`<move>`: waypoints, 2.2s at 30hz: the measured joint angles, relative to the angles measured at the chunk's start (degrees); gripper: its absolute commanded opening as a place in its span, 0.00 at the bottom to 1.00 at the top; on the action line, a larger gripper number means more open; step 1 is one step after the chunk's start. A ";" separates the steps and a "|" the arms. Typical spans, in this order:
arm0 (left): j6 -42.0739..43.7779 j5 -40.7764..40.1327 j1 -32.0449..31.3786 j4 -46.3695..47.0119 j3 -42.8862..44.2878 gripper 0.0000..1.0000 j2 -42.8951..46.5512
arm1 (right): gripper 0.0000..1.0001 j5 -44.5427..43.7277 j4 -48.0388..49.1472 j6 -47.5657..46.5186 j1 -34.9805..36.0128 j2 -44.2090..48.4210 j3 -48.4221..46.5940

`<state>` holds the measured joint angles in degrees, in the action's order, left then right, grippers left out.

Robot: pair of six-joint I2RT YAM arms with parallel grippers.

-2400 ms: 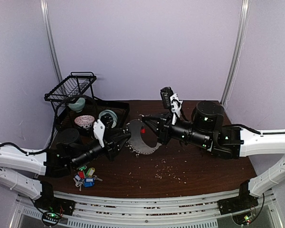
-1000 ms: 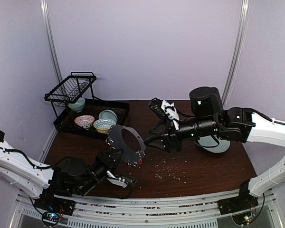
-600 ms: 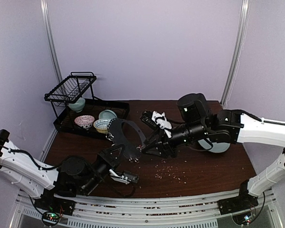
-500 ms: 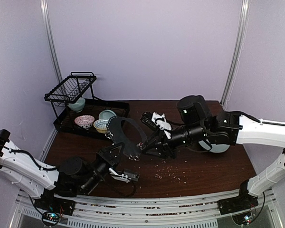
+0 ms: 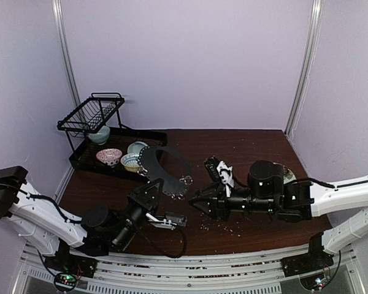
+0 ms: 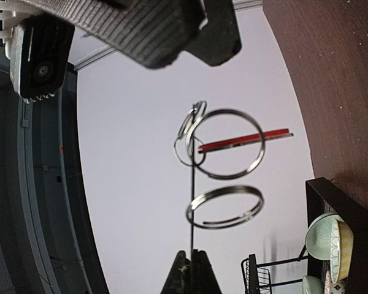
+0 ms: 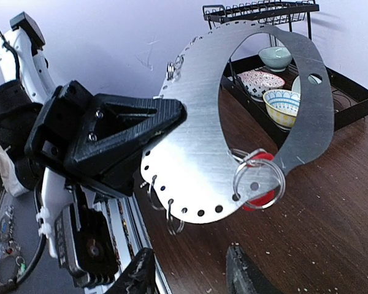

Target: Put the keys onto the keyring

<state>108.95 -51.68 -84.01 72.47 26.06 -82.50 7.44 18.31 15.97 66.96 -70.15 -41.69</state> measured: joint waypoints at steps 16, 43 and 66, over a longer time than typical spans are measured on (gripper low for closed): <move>-1.90 -1.38 0.04 0.59 0.74 0.00 0.02 | 0.23 -2.51 14.25 0.42 1.44 -8.09 -0.26; -71.54 15.23 3.85 -55.39 15.61 0.63 6.49 | 0.00 -3.23 -15.13 -4.09 -4.50 -0.26 -11.45; -160.60 51.39 41.46 -109.00 -0.15 0.44 32.61 | 0.00 -2.32 -25.92 -12.11 -14.75 5.29 -7.37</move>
<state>-51.66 -0.30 -42.54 -36.53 25.91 -49.89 5.13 -7.62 3.86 52.21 -64.86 -49.06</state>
